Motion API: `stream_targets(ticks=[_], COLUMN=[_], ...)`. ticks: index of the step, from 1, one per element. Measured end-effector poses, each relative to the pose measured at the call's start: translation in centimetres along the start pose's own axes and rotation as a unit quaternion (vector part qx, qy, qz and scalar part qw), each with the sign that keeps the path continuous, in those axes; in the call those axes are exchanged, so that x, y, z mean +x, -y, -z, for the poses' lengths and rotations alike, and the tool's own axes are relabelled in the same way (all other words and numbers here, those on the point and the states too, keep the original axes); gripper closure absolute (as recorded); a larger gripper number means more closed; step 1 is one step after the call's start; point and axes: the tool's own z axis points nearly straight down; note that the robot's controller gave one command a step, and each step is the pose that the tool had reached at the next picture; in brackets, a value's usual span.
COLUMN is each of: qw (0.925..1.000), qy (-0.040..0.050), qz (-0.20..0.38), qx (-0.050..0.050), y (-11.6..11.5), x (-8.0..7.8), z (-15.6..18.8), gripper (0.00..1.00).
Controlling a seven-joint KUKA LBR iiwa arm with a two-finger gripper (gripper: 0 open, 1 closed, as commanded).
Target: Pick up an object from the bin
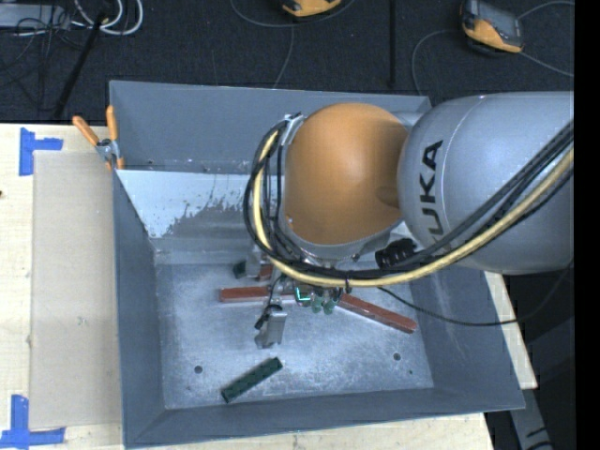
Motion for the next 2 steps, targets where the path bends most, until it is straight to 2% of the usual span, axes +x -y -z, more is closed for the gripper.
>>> stream_targets(ticks=[1,2], qw=[0.9931,0.9934], qy=[0.0038,0.0047], qz=[0.117,0.115], qx=[0.0,-0.001], y=[0.66,0.69], x=[-5.61,-5.68], z=[-16.61,-16.24], gripper=[0.0,1.0])
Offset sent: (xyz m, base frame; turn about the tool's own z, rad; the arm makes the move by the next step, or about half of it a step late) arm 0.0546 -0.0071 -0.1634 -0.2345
